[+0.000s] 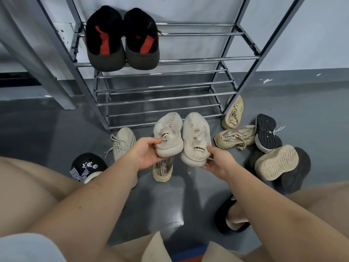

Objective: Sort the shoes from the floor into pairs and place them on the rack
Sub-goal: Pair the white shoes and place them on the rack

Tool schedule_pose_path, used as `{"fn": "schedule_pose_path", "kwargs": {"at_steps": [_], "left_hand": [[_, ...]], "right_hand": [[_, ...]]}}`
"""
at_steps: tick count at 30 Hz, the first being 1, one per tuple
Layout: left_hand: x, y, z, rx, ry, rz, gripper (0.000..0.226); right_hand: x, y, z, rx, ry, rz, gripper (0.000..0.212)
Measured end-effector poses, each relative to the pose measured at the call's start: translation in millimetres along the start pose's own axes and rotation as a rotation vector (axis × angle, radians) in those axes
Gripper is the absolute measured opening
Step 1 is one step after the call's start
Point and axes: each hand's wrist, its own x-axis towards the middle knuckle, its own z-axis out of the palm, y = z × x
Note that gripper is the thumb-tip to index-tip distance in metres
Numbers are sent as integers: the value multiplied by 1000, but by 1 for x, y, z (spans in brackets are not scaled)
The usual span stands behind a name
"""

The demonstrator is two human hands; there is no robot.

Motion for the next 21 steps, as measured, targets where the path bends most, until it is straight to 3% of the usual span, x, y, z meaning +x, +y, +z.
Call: {"fn": "schedule_pose_path", "kwargs": {"at_steps": [11, 16, 21], "left_hand": [[-8, 6, 25, -31, -141, 14, 31], [-12, 5, 36, 26, -202, 17, 48], [-14, 2, 60, 73, -265, 34, 42]], "right_hand": [[-22, -27, -15, 46, 19, -107, 18], [-35, -35, -32, 62, 46, -150, 19], [-54, -50, -51, 55, 61, -220, 18]]}}
